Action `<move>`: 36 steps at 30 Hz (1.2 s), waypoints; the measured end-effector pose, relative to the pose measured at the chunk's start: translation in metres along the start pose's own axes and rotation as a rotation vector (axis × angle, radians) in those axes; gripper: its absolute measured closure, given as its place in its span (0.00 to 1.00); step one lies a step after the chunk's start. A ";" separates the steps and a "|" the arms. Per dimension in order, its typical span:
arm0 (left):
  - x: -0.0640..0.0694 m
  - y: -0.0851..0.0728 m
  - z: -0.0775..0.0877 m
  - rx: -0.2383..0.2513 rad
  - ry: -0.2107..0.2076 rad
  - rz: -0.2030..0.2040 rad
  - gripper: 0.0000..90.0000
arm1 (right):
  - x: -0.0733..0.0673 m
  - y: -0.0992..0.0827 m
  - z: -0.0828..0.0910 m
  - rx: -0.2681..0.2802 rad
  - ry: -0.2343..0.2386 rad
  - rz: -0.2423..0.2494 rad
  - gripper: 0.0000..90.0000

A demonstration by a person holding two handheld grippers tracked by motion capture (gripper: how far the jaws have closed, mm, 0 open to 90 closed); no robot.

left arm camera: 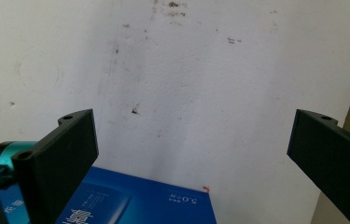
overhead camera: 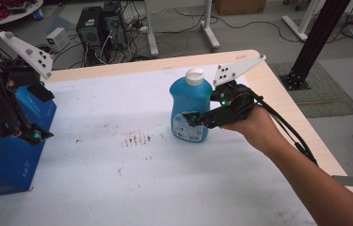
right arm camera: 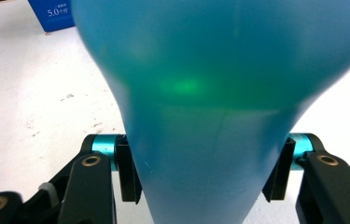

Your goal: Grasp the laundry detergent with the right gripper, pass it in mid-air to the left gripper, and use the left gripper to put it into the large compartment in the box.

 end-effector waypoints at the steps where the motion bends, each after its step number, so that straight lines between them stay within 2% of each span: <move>1: 0.000 0.000 0.000 -0.002 0.000 -0.004 0.02 | 0.000 -0.001 0.000 0.011 -0.001 -0.003 0.50; 5: 0.000 0.002 -0.001 -0.001 -0.002 -0.004 0.02 | -0.003 0.000 -0.001 0.018 -0.021 0.003 0.52; 10: 0.000 0.004 -0.001 0.014 -0.002 -0.009 0.02 | -0.008 0.003 -0.001 -0.008 -0.042 0.032 0.52; 12: 0.001 0.007 0.001 0.017 -0.001 -0.020 0.02 | -0.014 0.009 0.000 -0.035 -0.048 0.064 0.52; 23: 0.004 0.019 0.011 0.042 0.011 -0.045 0.02 | -0.035 0.032 0.010 -0.028 0.032 0.076 0.52; 24: 0.006 0.023 0.013 0.041 0.010 -0.058 0.02 | -0.038 0.034 0.010 -0.033 0.040 0.080 0.52; 27: 0.008 0.029 0.015 0.046 0.004 -0.073 0.02 | -0.044 0.040 0.010 -0.057 0.071 0.053 0.52; 36: 0.014 0.046 0.020 0.050 -0.014 -0.116 0.02 | -0.072 0.062 0.006 -0.109 0.150 0.126 0.52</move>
Point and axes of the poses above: each handheld gripper's, and its own axes: z roughly backward along the jaws, y roughly out of its top, x roughly to its right, the point moved 1 cm from there along -z, roughly forward along the jaws, and after that the axes turned 10 degrees about -z, right-handed, at the moved point
